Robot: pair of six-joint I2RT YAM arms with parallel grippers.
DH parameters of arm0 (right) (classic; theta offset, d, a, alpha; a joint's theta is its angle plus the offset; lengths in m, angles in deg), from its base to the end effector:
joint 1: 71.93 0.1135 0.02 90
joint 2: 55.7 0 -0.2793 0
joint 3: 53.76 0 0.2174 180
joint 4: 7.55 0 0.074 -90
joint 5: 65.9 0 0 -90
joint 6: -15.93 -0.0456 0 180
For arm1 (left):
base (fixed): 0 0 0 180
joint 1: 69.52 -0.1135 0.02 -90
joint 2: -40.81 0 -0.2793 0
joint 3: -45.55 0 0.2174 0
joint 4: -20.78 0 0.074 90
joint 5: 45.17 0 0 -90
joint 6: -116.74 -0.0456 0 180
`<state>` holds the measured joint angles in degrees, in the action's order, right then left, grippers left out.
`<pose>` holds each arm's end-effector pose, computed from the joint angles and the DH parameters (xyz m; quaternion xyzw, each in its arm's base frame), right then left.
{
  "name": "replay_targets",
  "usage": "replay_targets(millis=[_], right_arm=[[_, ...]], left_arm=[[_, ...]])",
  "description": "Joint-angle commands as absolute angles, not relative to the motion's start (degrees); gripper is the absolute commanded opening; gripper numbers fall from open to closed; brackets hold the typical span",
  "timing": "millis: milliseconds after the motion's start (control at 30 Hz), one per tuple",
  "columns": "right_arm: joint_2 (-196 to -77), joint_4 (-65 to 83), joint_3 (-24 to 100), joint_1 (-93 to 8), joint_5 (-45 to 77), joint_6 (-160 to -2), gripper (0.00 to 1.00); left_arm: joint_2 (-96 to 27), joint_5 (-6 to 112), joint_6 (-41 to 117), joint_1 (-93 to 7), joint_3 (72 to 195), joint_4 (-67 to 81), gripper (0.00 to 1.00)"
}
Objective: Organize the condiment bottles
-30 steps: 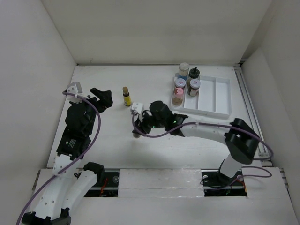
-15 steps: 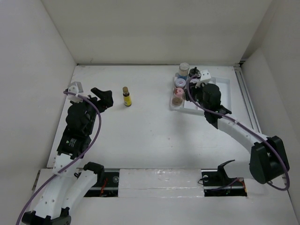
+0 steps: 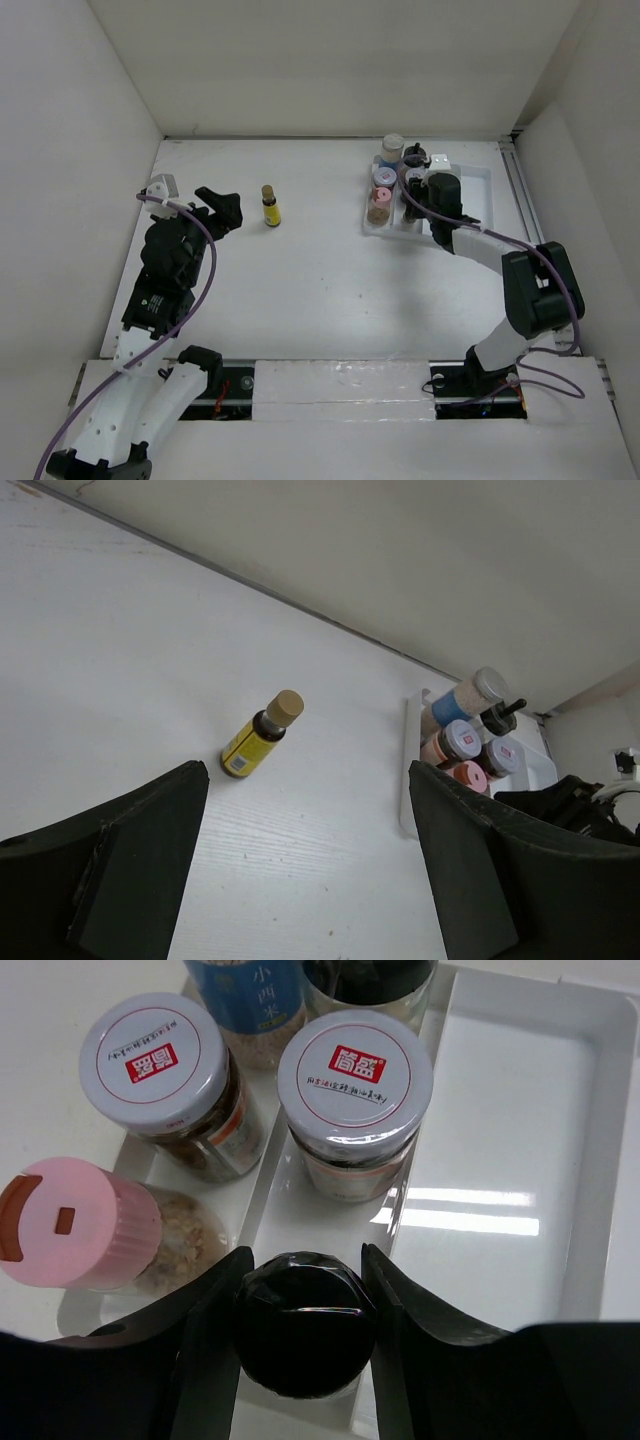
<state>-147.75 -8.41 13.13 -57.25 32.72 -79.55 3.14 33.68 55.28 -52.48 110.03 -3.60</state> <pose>0.3261 0.0784 0.2512 -0.0265 0.8383 0.0325 0.5436 0.1093 -0.0243 0.3873 -0.1388 0.6782 -0.2164 0.6885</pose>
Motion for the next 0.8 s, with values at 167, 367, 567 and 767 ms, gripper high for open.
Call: replay_targets(millis=[167, 367, 567, 767], right_arm=[[-148.6, -9.81, 16.75, -57.07, 33.86, -80.66, 0.65], [-147.64, -8.67, 16.75, -57.07, 34.39, -80.66, 0.84], [-139.04, -7.09, 17.28, -53.4, 36.67, -80.66, 0.84], [-140.41, -12.44, 21.49, -44.0, 22.3, -74.25, 0.8]], left_arm=[[2.76, 33.32, 54.6, -52.38, 110.43, -0.68, 0.78], [2.15, 33.85, 54.6, -52.38, 110.43, -0.68, 0.78], [2.14, 33.32, 54.6, -52.38, 110.96, -0.68, 0.78], [2.76, 33.32, 54.6, -52.38, 110.96, -1.21, 0.78]])
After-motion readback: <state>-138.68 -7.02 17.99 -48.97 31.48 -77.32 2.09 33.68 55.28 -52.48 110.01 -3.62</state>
